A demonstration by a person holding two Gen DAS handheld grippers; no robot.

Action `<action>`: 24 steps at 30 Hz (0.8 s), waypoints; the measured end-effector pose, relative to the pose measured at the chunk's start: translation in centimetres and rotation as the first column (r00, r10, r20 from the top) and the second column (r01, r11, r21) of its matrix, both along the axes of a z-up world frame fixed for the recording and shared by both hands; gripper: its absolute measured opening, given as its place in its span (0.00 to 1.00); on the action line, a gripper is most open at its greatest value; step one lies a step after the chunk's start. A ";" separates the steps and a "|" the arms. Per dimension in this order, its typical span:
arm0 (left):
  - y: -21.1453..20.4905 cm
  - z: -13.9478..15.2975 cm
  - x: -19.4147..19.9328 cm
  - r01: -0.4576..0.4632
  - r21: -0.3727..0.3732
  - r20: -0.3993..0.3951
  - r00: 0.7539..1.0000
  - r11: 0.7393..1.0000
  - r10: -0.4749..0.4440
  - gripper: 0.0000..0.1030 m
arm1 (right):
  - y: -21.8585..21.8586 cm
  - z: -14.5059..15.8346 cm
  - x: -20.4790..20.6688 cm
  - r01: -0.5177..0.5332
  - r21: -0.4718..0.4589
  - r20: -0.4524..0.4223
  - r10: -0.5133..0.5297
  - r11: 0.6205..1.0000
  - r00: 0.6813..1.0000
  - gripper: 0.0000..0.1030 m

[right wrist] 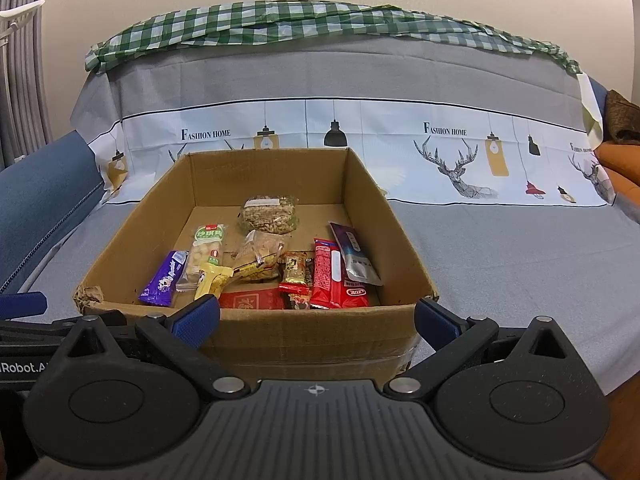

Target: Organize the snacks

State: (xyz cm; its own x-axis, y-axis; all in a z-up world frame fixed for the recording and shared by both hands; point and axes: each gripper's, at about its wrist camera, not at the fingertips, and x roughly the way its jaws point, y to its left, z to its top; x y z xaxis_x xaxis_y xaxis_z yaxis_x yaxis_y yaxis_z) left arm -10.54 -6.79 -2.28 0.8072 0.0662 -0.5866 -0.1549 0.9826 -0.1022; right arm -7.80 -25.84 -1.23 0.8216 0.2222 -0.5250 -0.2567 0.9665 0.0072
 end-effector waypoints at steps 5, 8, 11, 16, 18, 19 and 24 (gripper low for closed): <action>0.0 0.0 0.0 0.001 -0.002 0.001 1.000 1.000 -0.001 1.00 | 0.0 0.0 0.0 0.000 0.000 0.000 0.000 1.000 1.000 0.99; -0.1 0.1 0.0 0.003 -0.001 0.003 1.000 1.000 -0.003 1.00 | 0.0 0.0 0.0 0.000 0.000 0.000 0.000 1.000 1.000 0.99; -0.1 0.1 0.0 0.006 0.000 0.006 1.000 1.000 -0.006 1.00 | 0.0 0.0 0.0 0.000 0.001 0.000 0.000 1.000 1.000 0.99; -0.2 0.0 -0.1 0.009 0.000 0.010 1.000 1.000 -0.009 1.00 | 0.0 -0.1 0.0 0.000 0.000 0.000 0.000 1.000 1.000 0.99; -0.2 0.0 -0.1 0.010 0.001 0.011 1.000 1.000 -0.010 1.00 | 0.0 -0.1 0.0 0.000 0.001 0.000 0.000 1.000 1.000 0.99; -0.2 0.0 -0.1 0.010 0.001 0.012 1.000 1.000 -0.011 1.00 | 0.0 -0.1 0.0 0.000 0.001 0.000 0.000 1.000 1.000 0.99; -0.2 0.1 -0.2 0.015 0.002 0.015 1.000 1.000 -0.015 1.00 | 0.0 -0.1 0.0 0.000 0.000 0.000 0.000 1.000 1.000 0.99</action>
